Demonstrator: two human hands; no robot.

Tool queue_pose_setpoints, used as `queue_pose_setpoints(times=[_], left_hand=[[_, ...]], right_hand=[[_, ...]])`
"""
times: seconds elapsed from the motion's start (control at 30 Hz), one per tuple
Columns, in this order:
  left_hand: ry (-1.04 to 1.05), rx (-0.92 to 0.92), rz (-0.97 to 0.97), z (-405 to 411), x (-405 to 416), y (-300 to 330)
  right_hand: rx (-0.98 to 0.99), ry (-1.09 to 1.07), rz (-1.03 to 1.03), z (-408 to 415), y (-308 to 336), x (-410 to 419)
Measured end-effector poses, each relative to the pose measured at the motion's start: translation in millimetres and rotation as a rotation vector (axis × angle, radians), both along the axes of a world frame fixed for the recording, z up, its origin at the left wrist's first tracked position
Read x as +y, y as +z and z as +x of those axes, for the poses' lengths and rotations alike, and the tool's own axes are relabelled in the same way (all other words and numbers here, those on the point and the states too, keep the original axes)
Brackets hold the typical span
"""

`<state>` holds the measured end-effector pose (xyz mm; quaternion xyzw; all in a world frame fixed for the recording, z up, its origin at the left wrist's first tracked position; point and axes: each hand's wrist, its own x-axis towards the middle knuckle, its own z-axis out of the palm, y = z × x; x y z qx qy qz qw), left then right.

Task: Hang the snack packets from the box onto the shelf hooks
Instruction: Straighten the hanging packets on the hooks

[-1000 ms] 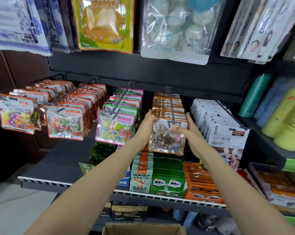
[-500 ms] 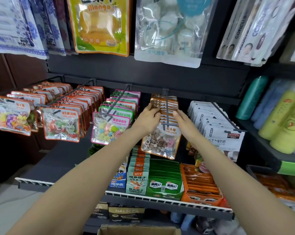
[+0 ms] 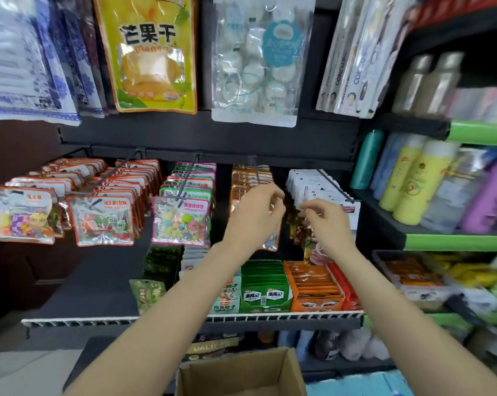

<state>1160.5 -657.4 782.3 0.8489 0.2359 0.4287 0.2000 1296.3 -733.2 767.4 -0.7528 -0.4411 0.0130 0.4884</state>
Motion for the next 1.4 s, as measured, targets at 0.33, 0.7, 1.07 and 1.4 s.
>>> queue_pose_setpoints(times=[0.33, 0.7, 1.07, 1.4], left_hand=[[-0.117, 0.195, -0.139, 81, -41, -42], [0.138, 0.341, -0.236, 182, -16, -73], [0.077, 0.178, -0.261, 200, 8, -81], [0.108, 0.192, -0.244, 216, 42, -77]], right_hand=[[0.038, -0.131, -0.197, 59, -31, -69], [-0.019, 0.197, -0.197, 165, -57, -20], [0.156, 0.301, -0.042, 191, -74, 17], [0.149, 0.278, -0.080, 203, -72, 56]])
